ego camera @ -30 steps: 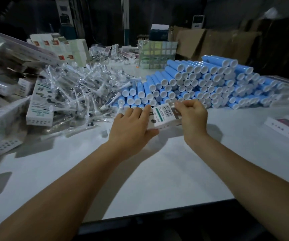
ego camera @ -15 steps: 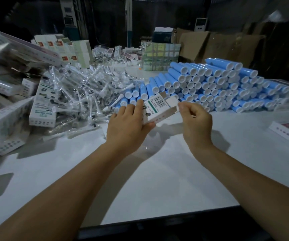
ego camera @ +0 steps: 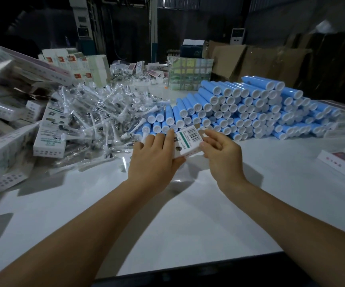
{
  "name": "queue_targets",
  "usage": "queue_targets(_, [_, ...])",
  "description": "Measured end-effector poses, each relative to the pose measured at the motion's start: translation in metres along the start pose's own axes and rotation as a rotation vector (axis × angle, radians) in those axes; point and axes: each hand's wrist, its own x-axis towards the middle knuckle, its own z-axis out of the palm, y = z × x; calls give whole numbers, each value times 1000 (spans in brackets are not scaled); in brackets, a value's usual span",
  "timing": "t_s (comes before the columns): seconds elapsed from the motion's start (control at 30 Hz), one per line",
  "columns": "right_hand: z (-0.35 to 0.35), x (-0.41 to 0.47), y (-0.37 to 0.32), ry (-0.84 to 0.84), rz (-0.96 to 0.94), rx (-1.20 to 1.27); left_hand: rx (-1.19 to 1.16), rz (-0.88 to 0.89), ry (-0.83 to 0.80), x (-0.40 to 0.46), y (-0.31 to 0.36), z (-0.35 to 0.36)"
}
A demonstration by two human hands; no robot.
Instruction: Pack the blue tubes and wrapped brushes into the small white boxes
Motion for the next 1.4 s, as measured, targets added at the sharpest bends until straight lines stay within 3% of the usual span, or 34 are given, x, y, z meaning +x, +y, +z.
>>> queue_targets(0.3, [2,0,2,-77,62,-151,75,120,-53,-4,3,0])
queue_targets(0.93, [4,0,4,24,50,-37,128,109,-52,-2,9,1])
queue_targets(1.03, [3,1,2,14,63,-67,87,92,-57,-1,8,1])
queue_targets(1.13, [-2,7,0,124,-38,-201,44,47,-45,0,4,-2])
queue_targets(1.2, [-5,11,-3,159,104,8,14,22,-42,1,3,-3])
queue_targets(1.3, [-2,11,-11,-63,547,666,9,25,-48,1,4,-3])
queue_targets(1.4, [0,10,-9,-228,574,833,15,50,-57,0,6,-3])
